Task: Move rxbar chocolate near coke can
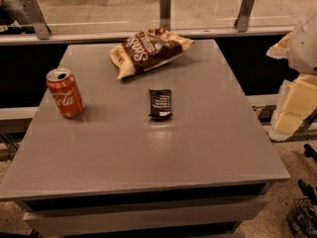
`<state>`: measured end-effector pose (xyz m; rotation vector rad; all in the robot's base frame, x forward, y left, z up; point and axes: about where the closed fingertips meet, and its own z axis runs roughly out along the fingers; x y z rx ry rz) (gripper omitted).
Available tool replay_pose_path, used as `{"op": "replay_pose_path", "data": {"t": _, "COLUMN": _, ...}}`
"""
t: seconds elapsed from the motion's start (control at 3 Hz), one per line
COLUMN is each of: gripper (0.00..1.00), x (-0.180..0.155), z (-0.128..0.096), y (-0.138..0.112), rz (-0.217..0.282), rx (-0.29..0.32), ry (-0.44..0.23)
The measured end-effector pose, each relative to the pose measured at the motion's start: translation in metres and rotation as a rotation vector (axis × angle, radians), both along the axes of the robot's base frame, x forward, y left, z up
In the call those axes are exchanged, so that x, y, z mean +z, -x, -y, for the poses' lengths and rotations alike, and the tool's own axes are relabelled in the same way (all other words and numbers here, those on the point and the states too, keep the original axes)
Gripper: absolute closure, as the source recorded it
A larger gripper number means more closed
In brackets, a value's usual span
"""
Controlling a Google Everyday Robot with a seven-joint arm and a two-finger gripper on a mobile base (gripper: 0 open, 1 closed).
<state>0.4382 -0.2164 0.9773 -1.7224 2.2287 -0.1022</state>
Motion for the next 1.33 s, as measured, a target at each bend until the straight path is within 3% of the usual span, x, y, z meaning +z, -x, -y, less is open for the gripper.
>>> {"op": "replay_pose_path", "data": {"t": 0.67, "gripper": 0.00, "x": 0.002, "z": -0.005, "y": -0.001, "rz": 0.006, "rx": 0.026, "ry": 0.005}}
{"op": "replay_pose_path", "data": {"t": 1.33, "gripper": 0.50, "x": 0.007, "z": -0.026, "y": -0.003, "rz": 0.058, "rx": 0.082, "ry": 0.076}}
